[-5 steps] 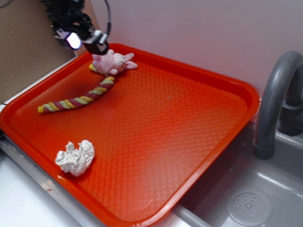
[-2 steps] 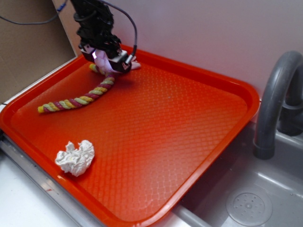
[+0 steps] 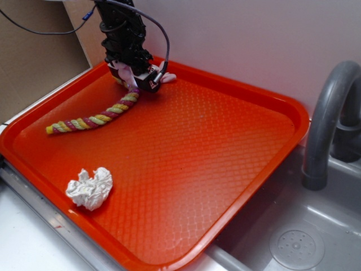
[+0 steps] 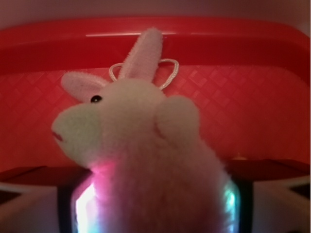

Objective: Grab the pink bunny.

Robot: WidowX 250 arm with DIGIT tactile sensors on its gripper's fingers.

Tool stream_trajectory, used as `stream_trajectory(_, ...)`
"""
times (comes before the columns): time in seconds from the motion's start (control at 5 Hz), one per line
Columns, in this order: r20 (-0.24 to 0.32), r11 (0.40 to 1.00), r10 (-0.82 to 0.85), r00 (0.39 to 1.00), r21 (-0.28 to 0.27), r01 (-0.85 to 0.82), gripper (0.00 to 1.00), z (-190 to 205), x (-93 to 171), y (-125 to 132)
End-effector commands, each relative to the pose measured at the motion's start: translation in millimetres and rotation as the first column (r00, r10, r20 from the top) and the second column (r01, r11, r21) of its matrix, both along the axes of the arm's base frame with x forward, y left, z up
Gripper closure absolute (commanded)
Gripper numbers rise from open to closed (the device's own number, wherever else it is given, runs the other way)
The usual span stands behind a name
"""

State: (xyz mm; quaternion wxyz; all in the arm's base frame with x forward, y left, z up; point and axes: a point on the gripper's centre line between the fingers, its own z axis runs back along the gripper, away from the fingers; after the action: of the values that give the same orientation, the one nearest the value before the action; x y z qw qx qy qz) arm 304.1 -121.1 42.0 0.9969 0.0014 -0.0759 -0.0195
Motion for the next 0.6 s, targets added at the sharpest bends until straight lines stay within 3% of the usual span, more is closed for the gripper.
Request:
stream_trajectory(0.0, 0.023, 0.998, -0.063, 0.998, -0.027, 0.063, 1.0, 57, -24, -16)
stream_trajectory(0.2, -0.013, 0.996, -0.075, 0.997, -0.055, 0.074, 1.0, 94, -49, -19)
stream_trajectory(0.4, -0.009, 0.994, -0.098, 0.995, -0.058, 0.097, 1.0, 125, -72, -19)
